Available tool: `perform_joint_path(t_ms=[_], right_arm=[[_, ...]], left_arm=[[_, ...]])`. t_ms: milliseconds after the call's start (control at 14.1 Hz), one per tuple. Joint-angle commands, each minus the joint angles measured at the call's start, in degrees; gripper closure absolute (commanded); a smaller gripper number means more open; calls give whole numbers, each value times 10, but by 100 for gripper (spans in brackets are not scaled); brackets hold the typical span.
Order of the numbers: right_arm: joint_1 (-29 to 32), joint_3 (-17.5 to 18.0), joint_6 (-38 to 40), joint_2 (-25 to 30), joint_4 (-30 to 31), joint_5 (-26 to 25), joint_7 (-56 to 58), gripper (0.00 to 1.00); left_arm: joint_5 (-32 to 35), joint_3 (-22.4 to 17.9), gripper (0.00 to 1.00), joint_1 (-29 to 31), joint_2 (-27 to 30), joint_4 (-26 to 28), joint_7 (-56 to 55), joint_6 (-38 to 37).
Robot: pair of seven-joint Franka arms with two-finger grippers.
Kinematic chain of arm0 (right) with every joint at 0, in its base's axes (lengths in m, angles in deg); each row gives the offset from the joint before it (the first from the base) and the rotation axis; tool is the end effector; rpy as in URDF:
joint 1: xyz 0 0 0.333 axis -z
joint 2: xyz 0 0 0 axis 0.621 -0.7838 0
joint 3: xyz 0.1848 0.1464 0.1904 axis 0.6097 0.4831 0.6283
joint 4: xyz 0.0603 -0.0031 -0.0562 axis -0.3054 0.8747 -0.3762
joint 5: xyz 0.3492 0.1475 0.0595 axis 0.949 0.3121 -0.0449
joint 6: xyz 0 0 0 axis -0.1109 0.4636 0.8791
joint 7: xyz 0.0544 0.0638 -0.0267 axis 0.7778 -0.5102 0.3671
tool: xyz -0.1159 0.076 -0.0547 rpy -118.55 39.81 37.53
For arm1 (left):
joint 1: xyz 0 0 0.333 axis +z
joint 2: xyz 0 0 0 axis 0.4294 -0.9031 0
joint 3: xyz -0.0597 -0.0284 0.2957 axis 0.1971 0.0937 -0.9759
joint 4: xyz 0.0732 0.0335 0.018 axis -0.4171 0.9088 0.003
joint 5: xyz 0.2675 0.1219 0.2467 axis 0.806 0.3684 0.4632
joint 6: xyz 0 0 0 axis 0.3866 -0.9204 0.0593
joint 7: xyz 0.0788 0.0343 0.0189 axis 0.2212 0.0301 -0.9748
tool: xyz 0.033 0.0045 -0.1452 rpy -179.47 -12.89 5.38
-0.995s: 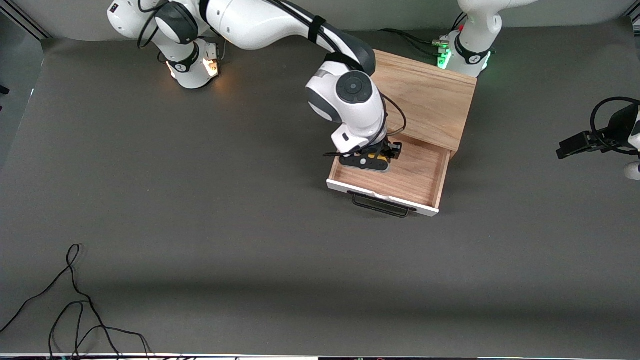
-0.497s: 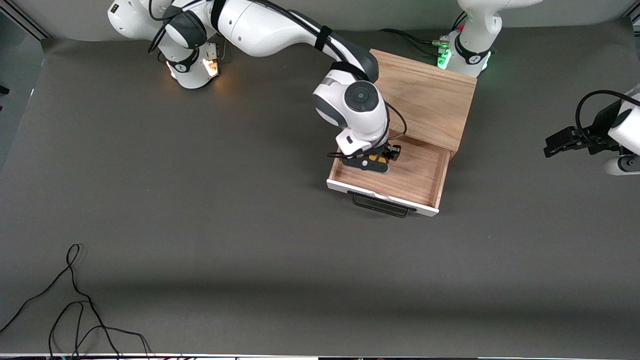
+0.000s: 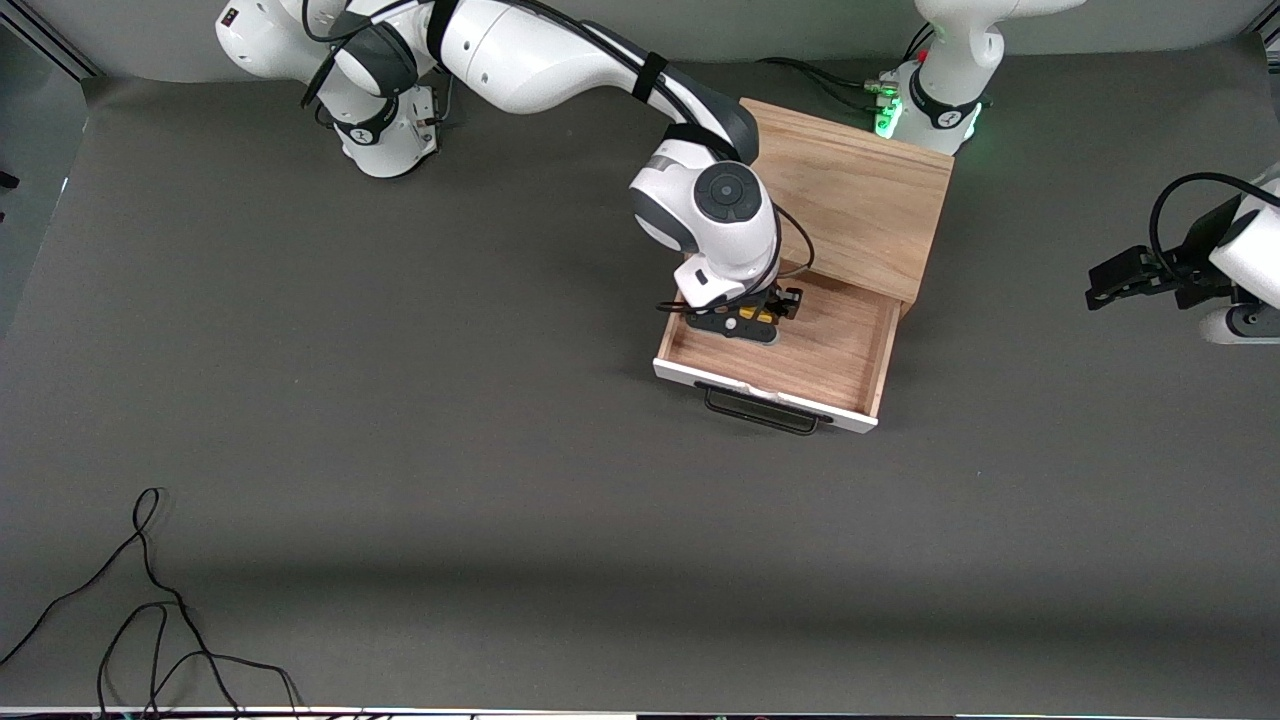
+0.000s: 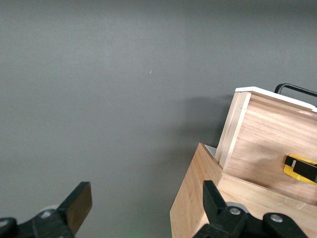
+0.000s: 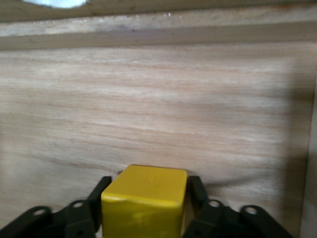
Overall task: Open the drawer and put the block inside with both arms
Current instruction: 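Lower the yellow cube into the open drawer and open the right gripper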
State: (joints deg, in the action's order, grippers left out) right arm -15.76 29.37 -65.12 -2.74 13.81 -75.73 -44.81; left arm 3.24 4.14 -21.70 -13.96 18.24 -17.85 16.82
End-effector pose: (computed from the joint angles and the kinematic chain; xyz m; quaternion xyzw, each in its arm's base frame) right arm 0.4428 0.6399 0.2393 -0.9826 0.1600 0.0258 0.0907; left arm 0.5499 -0.0133 0.5328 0.9996 -0.0090 -0.0260 0.0076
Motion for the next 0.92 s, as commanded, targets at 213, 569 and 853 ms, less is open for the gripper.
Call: perform_joint_path(t_ms=[213, 569, 853], right_arm=[[-5, -3, 0, 16, 0, -15, -13, 0], [12, -10, 74, 86, -2, -13, -6, 0], [74, -9, 179, 183, 9, -13, 31, 0]], left_arm=[[18, -19, 0, -32, 19, 16, 9, -5], [26, -20, 0, -30, 19, 17, 36, -7], [27, -19, 0, -28, 19, 16, 36, -10]])
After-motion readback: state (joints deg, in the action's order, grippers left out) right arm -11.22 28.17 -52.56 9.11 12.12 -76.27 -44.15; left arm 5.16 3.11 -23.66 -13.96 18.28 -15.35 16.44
